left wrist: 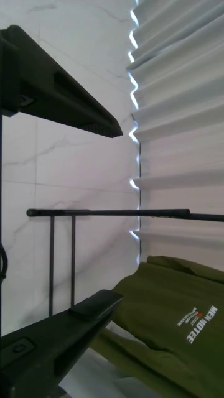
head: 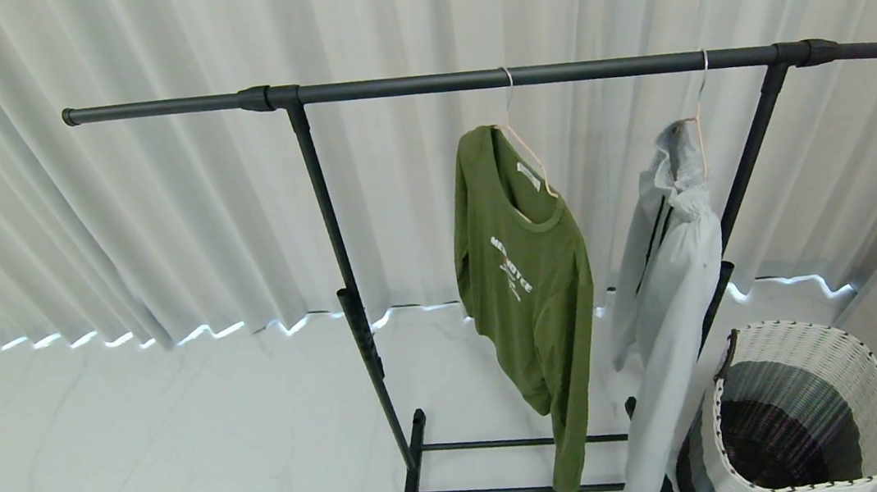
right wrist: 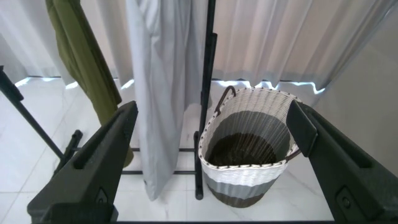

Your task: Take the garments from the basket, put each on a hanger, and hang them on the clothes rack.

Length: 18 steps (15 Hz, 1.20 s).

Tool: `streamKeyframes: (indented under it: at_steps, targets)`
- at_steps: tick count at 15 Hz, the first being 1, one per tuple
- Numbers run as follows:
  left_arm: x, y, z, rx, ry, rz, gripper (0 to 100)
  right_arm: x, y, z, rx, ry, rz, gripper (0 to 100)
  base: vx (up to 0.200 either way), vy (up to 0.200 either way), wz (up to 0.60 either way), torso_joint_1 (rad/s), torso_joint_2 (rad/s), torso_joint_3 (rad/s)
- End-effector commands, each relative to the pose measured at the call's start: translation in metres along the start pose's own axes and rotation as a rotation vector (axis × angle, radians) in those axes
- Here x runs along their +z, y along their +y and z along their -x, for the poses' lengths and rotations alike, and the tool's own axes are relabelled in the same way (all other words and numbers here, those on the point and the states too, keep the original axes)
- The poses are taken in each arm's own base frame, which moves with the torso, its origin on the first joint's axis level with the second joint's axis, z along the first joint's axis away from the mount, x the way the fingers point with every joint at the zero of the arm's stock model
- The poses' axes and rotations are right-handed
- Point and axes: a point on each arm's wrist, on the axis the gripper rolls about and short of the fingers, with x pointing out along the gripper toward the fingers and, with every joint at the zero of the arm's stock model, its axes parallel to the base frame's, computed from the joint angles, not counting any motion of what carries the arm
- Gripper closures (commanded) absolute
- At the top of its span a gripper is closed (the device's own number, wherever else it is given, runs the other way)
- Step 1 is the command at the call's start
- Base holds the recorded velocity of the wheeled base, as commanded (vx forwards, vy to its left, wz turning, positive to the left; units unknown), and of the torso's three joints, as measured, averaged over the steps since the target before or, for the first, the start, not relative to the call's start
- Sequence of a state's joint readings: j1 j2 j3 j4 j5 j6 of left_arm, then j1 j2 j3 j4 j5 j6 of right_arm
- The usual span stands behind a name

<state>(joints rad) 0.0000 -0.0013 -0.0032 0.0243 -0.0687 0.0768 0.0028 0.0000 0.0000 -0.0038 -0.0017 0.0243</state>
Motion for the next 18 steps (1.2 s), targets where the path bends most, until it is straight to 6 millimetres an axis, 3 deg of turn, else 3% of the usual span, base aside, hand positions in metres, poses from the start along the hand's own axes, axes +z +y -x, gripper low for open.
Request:
streamKeyframes:
  at_steps: [1,18]
  targets:
    - [0.0000,0.0000,-0.0001,0.001,0.002,0.000,0,0.0001,0.0000,0.0000,0.000,-0.001,0.000,0,0.000,0.000,0.00,0.000,0.00,0.000]
    - [0.0000,0.0000,-0.0001,0.001,0.002,0.000,0,0.0001,0.0000,-0.0001,0.000,0.001,0.009,0,0.000,0.000,0.00,0.000,0.00,0.000]
